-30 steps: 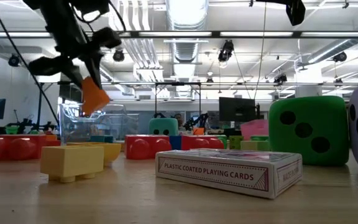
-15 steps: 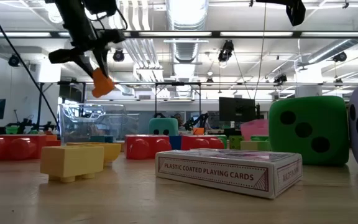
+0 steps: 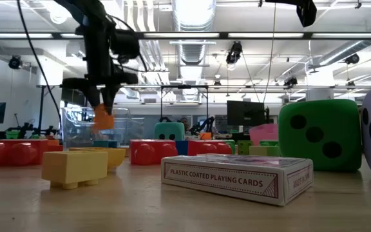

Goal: Pick & Place Toys
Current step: Put the orange game piece into the transparent bin

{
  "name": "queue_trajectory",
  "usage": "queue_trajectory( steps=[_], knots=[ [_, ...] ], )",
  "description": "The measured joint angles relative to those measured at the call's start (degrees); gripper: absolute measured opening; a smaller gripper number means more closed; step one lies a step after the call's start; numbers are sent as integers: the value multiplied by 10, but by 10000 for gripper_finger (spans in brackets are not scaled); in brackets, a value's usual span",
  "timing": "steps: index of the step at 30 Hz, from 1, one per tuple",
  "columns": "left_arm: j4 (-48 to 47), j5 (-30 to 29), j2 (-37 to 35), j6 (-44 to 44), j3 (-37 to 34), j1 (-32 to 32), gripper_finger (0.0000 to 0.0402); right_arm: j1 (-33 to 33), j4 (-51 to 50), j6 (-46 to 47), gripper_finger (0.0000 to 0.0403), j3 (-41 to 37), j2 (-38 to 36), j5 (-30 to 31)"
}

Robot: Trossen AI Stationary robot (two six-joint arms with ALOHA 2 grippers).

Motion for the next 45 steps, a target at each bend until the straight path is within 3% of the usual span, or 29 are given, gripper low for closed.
queue_trajectory(
  steps=[15,45],
  knots=[
    [5,12,78,31,-1,0,118,0,0,2,15,0,0,0],
    [6,13,81,33,-2,0,118,0,0,2,15,0,0,0]
  ],
)
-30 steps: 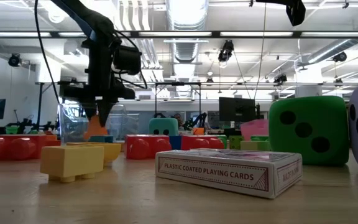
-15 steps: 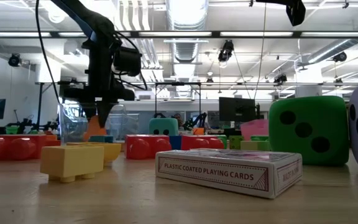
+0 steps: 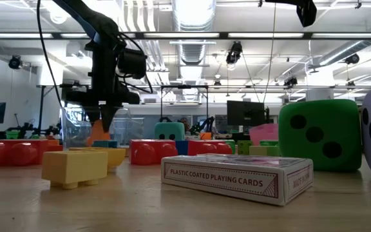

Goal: Pick & Place Toys
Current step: Put the orange game piece into the transparent bin, then put the green die into the pink bin

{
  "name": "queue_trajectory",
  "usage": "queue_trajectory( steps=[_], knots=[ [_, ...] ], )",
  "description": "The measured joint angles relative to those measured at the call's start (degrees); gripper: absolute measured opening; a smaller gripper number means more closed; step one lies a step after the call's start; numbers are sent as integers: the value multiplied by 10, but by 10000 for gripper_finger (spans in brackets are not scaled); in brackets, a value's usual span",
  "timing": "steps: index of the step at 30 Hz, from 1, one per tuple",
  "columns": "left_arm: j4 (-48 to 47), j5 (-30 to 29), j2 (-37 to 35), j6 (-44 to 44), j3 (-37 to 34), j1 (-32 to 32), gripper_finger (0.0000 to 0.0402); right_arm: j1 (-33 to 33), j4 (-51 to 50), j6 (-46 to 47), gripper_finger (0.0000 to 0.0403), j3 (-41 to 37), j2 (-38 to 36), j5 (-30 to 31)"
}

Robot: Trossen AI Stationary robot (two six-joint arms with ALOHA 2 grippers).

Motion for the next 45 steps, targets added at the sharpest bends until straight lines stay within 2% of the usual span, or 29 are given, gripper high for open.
queue_trajectory(
  steps=[7,10,21,28,37,45],
  knots=[
    [-1,10,0,0,0,0,118,0,0,0,15,0,0,0],
    [-2,15,0,0,0,0,131,0,0,0,15,0,0,0],
    [-1,15,0,15,0,0,254,0,0,0,15,0,0,0],
    [-1,15,0,18,0,0,301,0,0,0,15,0,0,0],
    [-2,15,-6,30,1,0,318,0,0,0,15,0,0,0],
    [-3,15,-83,31,1,-2,318,0,0,0,15,0,0,0]
  ],
)
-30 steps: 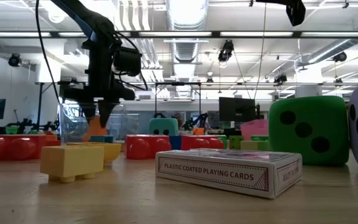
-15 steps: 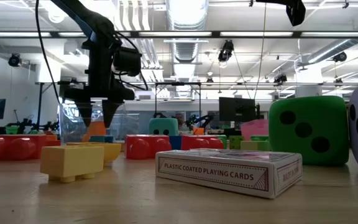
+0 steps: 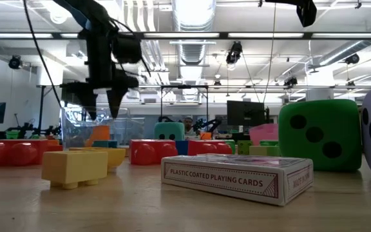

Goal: Pick & Place Toys
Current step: Put the green die into the pink bin

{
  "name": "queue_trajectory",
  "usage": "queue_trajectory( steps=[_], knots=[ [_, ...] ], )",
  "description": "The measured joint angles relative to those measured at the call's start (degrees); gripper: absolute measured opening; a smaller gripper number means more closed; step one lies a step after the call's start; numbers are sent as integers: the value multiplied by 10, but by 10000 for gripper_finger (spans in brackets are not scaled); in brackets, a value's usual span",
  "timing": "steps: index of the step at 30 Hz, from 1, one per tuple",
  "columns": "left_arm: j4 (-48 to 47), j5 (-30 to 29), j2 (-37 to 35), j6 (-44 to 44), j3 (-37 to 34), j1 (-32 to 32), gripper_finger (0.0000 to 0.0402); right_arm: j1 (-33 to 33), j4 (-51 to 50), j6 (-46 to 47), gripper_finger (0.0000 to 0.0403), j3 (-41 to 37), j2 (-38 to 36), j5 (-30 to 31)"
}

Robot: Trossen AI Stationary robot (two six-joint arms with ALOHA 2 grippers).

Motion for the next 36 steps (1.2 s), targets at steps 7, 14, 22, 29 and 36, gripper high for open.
queue_trajectory(
  steps=[7,14,22,29,36],
  knots=[
    [1,7,-77,43,0,-40,318,0,0,0,15,0,0,0],
    [3,11,-130,110,0,-125,318,0,0,-15,15,0,1,-31],
    [22,11,-137,103,0,-243,318,0,21,55,15,0,1,-35],
    [47,11,-137,31,0,-309,318,0,17,12,15,0,-2,-27],
    [49,11,-137,-66,1,-345,318,0,12,24,15,0,4,-40]
  ],
)
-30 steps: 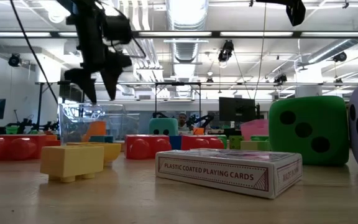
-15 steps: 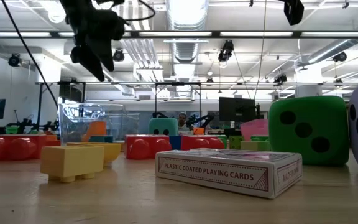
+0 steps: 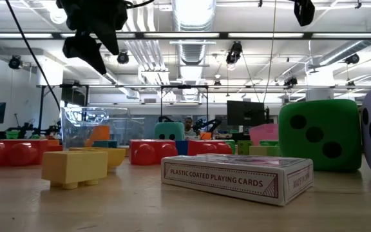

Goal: Pick & Place Toys
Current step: Put the green die into the pink bin

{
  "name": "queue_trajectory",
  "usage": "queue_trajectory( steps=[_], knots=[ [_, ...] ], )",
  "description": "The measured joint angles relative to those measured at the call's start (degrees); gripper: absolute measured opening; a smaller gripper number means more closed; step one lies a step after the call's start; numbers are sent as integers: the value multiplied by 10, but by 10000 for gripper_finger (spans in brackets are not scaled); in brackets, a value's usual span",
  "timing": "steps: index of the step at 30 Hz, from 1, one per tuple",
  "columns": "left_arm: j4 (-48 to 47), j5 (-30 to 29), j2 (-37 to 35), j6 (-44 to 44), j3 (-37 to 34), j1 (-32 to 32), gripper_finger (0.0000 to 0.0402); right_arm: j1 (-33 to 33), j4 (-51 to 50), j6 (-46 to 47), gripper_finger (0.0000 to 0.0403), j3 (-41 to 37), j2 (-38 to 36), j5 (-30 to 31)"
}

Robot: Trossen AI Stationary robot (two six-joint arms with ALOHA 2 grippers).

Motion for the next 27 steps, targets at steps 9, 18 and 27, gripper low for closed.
queue_trajectory(
  steps=[9,18,27],
  knots=[
    [10,8,0,-26,0,-41,318,0,1,28,41,0,16,-83],
    [12,32,-2,-11,10,-65,318,0,4,66,213,0,58,-126],
    [13,32,-2,1,15,-106,318,0,-63,173,289,31,109,-127]
  ],
)
